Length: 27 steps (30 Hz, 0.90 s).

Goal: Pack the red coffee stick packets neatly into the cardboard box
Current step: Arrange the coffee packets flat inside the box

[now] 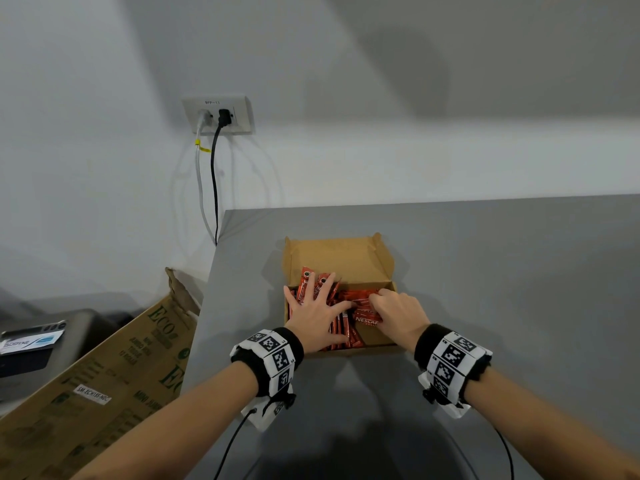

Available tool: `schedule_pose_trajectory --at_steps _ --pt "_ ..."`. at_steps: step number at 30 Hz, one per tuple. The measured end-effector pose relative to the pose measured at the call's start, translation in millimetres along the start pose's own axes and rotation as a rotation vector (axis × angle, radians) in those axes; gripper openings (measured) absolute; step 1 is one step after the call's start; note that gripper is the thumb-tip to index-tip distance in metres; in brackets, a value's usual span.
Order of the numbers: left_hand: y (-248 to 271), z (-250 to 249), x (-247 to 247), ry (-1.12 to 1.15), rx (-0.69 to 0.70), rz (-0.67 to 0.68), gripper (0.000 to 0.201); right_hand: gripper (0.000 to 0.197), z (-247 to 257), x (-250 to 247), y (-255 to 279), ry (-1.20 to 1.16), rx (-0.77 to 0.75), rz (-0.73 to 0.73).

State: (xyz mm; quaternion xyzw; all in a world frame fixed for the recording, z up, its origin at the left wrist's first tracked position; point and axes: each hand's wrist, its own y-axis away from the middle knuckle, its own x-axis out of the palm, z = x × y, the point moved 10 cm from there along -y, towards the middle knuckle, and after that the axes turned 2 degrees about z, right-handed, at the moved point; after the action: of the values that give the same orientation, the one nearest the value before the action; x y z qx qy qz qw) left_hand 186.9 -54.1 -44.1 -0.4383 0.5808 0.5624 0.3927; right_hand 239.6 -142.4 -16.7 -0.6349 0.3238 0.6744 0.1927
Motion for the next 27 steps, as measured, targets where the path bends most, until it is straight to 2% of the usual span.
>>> schedule_pose_trajectory --at_steps 3,8,20,27 --pt "0 0 0 0.008 -0.001 0.001 0.067 0.017 -3 -1 2 0.072 0.01 0.034" --pt "-1 0 0 0.013 -0.003 0.001 0.068 0.016 -12 2 3 0.033 0.033 0.09" --pt "0 0 -1 0.006 -0.003 0.005 0.068 0.02 -30 -1 -5 -0.133 0.186 -0.006" --pt "-1 -3 1 -0.022 0.045 0.013 0.067 0.019 -34 0 -8 -0.193 0.211 0.011"
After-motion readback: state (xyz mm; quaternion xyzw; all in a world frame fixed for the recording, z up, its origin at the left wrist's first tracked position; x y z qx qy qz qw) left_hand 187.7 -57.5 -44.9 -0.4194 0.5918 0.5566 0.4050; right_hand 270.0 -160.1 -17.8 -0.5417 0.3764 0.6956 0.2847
